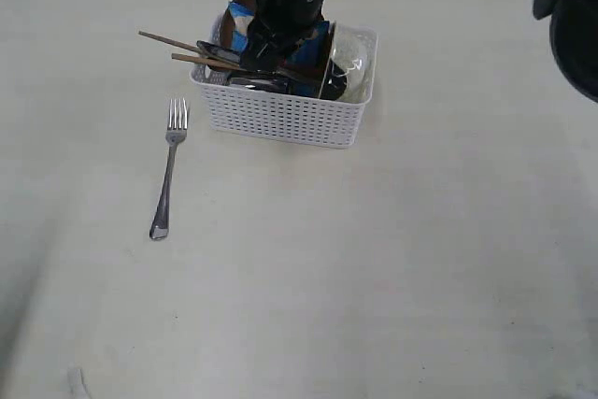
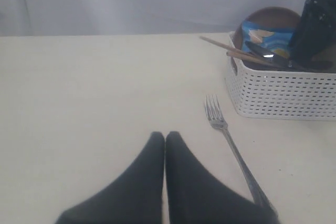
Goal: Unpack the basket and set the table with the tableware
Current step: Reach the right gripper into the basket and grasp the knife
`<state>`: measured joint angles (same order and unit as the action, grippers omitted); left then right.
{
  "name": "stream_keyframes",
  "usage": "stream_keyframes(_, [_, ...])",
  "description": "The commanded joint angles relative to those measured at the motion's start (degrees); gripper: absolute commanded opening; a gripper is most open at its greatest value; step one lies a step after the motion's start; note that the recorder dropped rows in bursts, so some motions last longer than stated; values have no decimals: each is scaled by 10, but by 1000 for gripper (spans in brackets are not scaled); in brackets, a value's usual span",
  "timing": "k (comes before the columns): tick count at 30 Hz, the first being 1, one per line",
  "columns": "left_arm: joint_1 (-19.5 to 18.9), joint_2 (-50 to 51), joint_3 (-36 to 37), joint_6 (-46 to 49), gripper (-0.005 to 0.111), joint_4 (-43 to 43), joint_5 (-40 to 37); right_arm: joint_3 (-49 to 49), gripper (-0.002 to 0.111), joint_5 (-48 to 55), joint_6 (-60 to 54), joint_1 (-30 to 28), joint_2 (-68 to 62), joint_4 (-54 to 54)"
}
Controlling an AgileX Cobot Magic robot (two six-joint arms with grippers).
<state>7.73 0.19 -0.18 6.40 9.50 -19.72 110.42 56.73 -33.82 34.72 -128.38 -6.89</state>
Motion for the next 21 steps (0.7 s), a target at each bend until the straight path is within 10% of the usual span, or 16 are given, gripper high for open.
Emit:
stream_keyframes(1, [4, -2, 2, 0, 0, -2, 1, 2, 40, -14, -16, -5, -19, -6])
stream_keyframes(9, [4, -2, 2, 0, 0, -2, 1, 1, 37, -43, -18, -6, -39, -3])
stream_keyframes(13, [4, -2, 2, 0, 0, -2, 1, 1, -1, -54, -22, -6, -39, 11])
stream_keyframes(21, [4, -2, 2, -1, 0, 0, 1, 1, 0, -37, -22, -6, 10, 10])
